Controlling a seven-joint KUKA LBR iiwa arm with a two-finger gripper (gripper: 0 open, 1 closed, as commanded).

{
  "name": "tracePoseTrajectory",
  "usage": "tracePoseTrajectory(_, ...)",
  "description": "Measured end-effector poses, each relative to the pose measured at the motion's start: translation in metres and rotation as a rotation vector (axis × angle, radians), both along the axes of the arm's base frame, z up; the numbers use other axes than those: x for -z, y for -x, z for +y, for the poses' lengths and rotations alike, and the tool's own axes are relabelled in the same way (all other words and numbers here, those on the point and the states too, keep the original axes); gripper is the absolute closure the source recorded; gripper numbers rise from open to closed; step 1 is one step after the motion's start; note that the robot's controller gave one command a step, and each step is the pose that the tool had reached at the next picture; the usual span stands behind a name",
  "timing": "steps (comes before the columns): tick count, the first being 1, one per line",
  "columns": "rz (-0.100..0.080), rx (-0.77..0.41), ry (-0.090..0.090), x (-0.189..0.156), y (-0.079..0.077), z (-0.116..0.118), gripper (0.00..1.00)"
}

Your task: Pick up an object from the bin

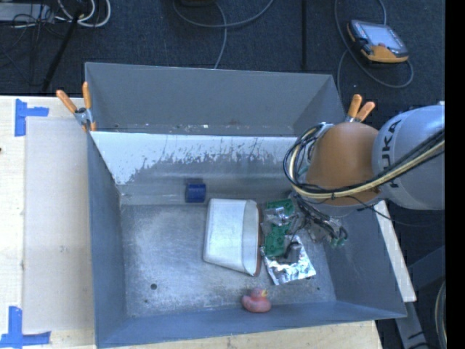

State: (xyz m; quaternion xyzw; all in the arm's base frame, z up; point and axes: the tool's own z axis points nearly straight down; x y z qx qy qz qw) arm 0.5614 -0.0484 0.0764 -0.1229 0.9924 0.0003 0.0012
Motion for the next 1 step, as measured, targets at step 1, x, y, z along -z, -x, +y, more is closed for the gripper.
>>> tracePoseTrajectory(1, -0.006, -0.073, 0.001, -0.1300, 0.0076, 0.0109, 1.00)
